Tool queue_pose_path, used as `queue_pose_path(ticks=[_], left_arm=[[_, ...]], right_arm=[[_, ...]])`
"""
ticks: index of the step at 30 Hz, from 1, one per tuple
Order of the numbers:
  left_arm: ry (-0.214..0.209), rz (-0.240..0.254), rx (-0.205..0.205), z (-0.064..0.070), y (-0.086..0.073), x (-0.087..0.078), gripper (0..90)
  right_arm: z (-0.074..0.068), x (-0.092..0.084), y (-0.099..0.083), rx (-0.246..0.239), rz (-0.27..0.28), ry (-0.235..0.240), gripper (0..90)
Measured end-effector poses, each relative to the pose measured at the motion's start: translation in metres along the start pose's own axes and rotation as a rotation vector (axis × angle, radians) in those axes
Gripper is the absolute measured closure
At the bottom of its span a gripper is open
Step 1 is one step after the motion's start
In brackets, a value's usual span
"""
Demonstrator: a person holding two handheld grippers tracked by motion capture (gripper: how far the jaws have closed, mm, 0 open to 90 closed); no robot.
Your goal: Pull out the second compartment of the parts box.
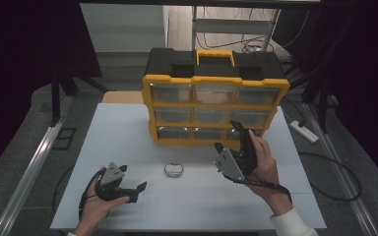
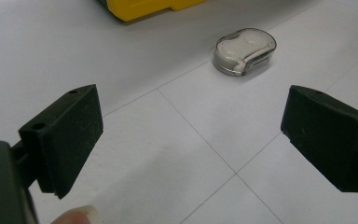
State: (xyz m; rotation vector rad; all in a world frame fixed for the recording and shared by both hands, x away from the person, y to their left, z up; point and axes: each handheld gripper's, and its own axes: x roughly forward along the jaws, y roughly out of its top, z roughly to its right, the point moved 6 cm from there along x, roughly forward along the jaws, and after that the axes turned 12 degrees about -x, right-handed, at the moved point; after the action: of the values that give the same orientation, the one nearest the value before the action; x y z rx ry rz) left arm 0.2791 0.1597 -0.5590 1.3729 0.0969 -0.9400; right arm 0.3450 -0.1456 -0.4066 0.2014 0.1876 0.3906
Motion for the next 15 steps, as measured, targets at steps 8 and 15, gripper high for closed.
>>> queue_pose_path(ticks=[8, 15], left_arm=[[0.000, 0.001, 0.002, 0.000, 0.000, 0.000, 6.4], [0.005, 0.007, -0.005, -0.001, 0.001, -0.002, 6.4]], right_arm=[[0.007, 0.001, 0.001, -0.005, 0.006, -0.026, 13.2], [0.013, 0.001, 0.002, 0.001, 0.003, -0.034, 13.1]])
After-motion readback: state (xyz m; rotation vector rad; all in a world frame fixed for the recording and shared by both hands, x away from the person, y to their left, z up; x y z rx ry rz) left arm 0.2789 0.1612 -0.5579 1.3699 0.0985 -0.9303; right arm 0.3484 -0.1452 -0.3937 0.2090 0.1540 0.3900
